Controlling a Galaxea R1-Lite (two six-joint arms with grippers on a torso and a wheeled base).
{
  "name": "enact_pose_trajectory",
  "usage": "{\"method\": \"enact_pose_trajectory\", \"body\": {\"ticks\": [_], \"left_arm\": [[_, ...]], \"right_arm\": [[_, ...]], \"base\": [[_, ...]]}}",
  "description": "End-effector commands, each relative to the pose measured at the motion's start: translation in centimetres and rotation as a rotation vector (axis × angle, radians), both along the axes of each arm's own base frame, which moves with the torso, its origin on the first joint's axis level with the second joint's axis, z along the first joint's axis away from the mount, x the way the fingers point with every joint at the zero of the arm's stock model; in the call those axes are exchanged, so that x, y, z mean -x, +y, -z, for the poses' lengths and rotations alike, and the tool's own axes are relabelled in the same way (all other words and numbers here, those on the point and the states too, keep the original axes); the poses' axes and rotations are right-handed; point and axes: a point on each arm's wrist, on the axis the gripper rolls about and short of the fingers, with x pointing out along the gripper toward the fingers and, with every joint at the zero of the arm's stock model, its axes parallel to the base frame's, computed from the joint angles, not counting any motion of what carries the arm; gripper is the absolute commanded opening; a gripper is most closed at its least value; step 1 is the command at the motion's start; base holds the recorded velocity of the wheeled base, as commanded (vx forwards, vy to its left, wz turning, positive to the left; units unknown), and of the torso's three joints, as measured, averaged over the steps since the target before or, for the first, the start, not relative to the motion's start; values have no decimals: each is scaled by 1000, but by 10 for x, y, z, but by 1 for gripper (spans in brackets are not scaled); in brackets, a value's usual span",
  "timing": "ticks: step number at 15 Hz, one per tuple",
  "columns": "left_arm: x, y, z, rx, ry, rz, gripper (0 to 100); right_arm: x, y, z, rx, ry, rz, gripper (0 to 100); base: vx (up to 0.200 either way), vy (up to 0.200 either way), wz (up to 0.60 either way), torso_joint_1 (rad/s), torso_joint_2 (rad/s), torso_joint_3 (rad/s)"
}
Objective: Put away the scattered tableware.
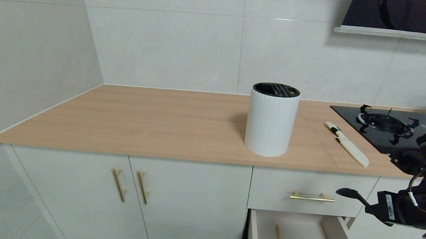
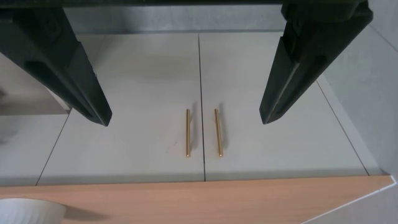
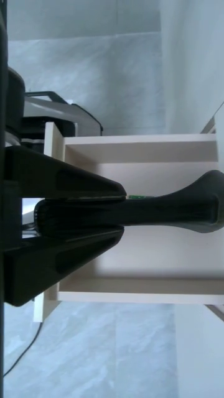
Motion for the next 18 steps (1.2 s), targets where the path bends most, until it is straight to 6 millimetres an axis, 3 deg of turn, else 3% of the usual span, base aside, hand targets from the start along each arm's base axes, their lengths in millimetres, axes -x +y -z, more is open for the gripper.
{"method": "enact_pose_trajectory", "body": {"ticks": [1, 7, 18], "left_arm": [[0, 0, 0, 0, 1, 0, 100], [0, 0, 0, 0, 1, 0, 100], [0, 0, 0, 0, 1, 0, 100]], "right_arm": [[-1, 1, 3, 2, 13, -4, 0], [-5, 3, 15, 15, 12, -25, 0], [-3, 2, 20, 40, 19, -55, 0]], "base": [[0, 0, 0, 0, 0, 0], [0, 0, 0, -147, 353, 207], [0, 0, 0, -167, 474, 307]]}}
